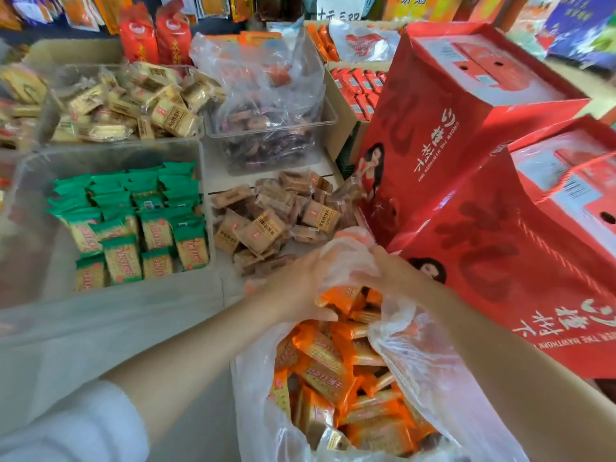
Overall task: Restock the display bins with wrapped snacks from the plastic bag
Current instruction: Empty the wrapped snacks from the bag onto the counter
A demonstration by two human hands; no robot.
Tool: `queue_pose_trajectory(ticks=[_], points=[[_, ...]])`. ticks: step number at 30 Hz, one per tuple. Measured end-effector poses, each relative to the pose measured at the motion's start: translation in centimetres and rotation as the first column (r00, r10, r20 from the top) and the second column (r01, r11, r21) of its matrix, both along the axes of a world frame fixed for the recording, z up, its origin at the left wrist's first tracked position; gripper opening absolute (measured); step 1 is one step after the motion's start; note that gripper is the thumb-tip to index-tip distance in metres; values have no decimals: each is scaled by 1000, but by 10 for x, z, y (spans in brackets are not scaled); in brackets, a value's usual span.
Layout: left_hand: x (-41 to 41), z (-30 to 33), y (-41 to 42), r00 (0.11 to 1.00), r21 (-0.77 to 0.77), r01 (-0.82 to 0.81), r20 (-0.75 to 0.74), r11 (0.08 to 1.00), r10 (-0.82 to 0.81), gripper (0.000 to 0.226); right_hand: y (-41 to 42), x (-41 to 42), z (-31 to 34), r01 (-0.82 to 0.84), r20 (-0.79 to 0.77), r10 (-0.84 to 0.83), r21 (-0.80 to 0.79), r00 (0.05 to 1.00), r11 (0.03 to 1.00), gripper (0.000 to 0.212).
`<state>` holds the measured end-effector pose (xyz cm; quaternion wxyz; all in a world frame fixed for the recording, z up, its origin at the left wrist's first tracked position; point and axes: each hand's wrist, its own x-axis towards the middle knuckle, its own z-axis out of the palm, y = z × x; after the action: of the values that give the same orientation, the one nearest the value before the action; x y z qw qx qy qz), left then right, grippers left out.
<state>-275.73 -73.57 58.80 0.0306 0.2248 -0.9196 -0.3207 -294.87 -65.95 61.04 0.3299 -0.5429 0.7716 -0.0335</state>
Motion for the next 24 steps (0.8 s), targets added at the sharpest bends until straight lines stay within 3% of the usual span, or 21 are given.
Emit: queue_pose_trajectory(ticks=[2, 4, 6, 7, 9, 11, 15, 17, 18, 20, 22, 24], points=[[-12, -16, -1, 995, -69, -35, 96, 997, 41, 117, 11, -1, -6, -90, -12, 92, 99, 996, 991, 122], [-21, -25, -1, 986, -102, -29, 158, 994, 45, 119, 21, -6, -13, -61, -69, 74, 171, 995, 983, 125], [-28, -26, 1, 979, -52, 14, 202, 999, -4, 115, 33, -1, -4, 30, -92, -15, 160, 996, 987, 102], [-30, -25, 3, 981, 30, 46, 185, 998, -51, 108, 41, 1, 2, 42, -51, -34, 163, 998, 986, 81], [-32, -14, 11, 988, 258, 94, 98, 962, -123, 80, 57, 2, 27, 56, 74, -72, 206, 995, 977, 4], [-30, 1, 16, 992, 291, 105, 37, 951, -121, 52, 72, 2, 44, 90, 209, -156, 297, 965, 951, 32], [-23, 22, 29, 995, 259, 49, 69, 965, -69, 25, 95, -2, 64, 138, 483, -322, 378, 814, 915, 27], [-19, 18, 41, 996, 297, -84, 67, 951, 67, 23, 96, -1, 64, 250, 509, -329, 218, 796, 943, 23], [-18, 16, 47, 990, 326, -143, 62, 935, 129, 29, 93, -5, 56, 316, 450, -329, 105, 830, 943, 18], [-20, 8, 51, 968, 342, -248, 111, 906, 223, 37, 88, -10, 39, 334, 167, -315, -100, 934, 937, 35], [-26, 9, 51, 935, 317, -351, 168, 881, 312, 31, 85, -12, 27, 329, -8, -337, -191, 941, 925, 37], [-36, 10, 49, 905, 320, -424, 188, 848, 381, 25, 95, -5, 22, 133, -195, -192, -283, 962, 950, 41]])
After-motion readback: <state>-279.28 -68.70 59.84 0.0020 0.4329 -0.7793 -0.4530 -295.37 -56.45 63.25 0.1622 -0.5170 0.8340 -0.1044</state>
